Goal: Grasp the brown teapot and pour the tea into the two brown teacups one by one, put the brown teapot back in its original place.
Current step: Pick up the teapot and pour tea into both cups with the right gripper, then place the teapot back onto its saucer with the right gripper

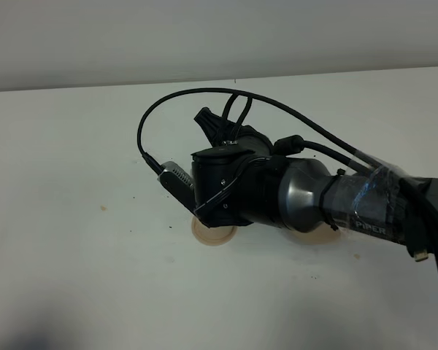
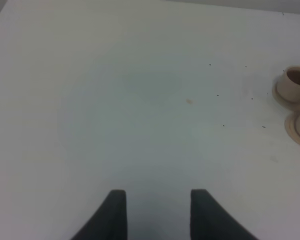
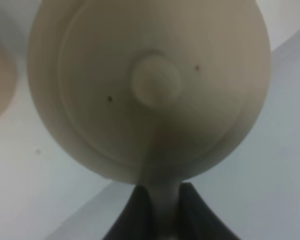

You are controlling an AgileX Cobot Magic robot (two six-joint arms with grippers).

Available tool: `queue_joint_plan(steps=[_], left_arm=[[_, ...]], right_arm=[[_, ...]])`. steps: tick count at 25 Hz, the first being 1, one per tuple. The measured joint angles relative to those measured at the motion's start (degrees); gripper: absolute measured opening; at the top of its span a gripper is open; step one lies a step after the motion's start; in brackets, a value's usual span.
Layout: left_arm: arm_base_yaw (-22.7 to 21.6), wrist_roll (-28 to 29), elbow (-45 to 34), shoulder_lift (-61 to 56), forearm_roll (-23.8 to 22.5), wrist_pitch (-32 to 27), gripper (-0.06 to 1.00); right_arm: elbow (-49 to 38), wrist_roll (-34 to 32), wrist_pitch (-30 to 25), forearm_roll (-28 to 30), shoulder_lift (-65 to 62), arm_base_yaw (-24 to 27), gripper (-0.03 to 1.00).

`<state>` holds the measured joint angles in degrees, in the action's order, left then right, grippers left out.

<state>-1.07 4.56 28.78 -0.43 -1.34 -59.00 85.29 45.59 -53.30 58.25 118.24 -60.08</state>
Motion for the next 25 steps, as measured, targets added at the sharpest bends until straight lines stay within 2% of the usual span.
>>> queue_joint_plan(steps=[5,10,18,25], left_arm=[[0.00,0.00,0.00,0.00,0.00,0.00,0.32],[0.00,0.00,0.00,0.00,0.00,0.00,0.32],[0.00,0.00,0.00,0.00,0.00,0.00,0.32],[0.00,0.00,0.00,0.00,0.00,0.00,0.32]], right_arm=[[0.00,-3.41,-1.69,-3.00,-1.88,0.00,0.11],[0.00,-4.95,-2.40,-9.40,-4.46,0.83,0.11],[0.00,-5.49,-1.90,-23.29,-6.04,6.92,0.11],[0.00,-2.60,2.28,-34.59,-6.13,12.51,0.11]])
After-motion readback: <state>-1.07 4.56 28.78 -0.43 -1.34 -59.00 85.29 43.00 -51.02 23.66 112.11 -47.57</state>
